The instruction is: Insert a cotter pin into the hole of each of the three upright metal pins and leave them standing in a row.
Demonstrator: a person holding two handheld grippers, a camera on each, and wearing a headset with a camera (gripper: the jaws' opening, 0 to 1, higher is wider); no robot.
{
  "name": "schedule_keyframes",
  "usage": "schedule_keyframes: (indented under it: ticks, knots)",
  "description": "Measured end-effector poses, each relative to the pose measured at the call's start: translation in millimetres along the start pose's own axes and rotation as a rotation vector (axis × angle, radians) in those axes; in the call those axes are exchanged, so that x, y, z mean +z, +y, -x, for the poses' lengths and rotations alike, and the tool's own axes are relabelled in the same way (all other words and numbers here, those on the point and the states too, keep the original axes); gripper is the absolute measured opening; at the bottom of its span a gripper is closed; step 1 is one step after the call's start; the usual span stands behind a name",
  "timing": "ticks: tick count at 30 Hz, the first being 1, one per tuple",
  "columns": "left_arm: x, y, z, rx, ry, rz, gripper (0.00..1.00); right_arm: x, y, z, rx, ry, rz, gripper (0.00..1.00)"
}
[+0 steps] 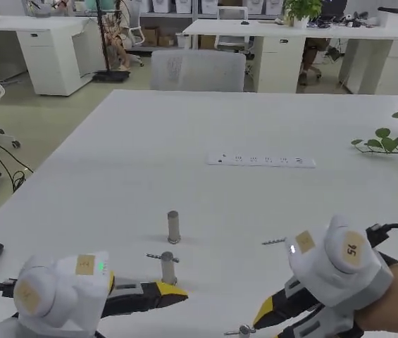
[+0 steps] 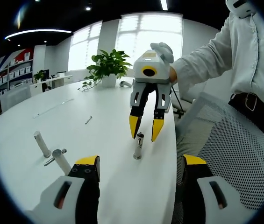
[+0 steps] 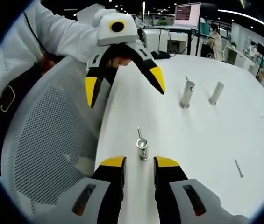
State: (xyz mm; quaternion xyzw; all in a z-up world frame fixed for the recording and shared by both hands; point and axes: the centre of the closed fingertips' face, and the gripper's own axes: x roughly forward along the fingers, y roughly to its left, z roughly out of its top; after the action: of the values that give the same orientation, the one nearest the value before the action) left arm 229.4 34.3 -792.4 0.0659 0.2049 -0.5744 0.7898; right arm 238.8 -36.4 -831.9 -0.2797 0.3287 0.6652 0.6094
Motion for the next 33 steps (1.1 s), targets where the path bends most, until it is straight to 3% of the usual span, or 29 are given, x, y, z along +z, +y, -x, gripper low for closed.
schedule_keyframes:
  ticks: [7,17,33]
  knots:
    - [0.6,11.0,20.1,0.068,-0.04,0.037,0.74,1.0,-1.6,-12.9,-0.034,-0.044,-0.013,0.24]
    - [-2.6,20.2,40.1,0.136,-0.059,0.067,0.74,-1.8,-5.5,-24.0,-0.044,-0.073,0.004,0.19]
    - [-6.9,21.8,47.9,0.177,-0.063,0.09,0.74,0.5,-9.0,-32.2,-0.055,-0.117,0.03,0.11]
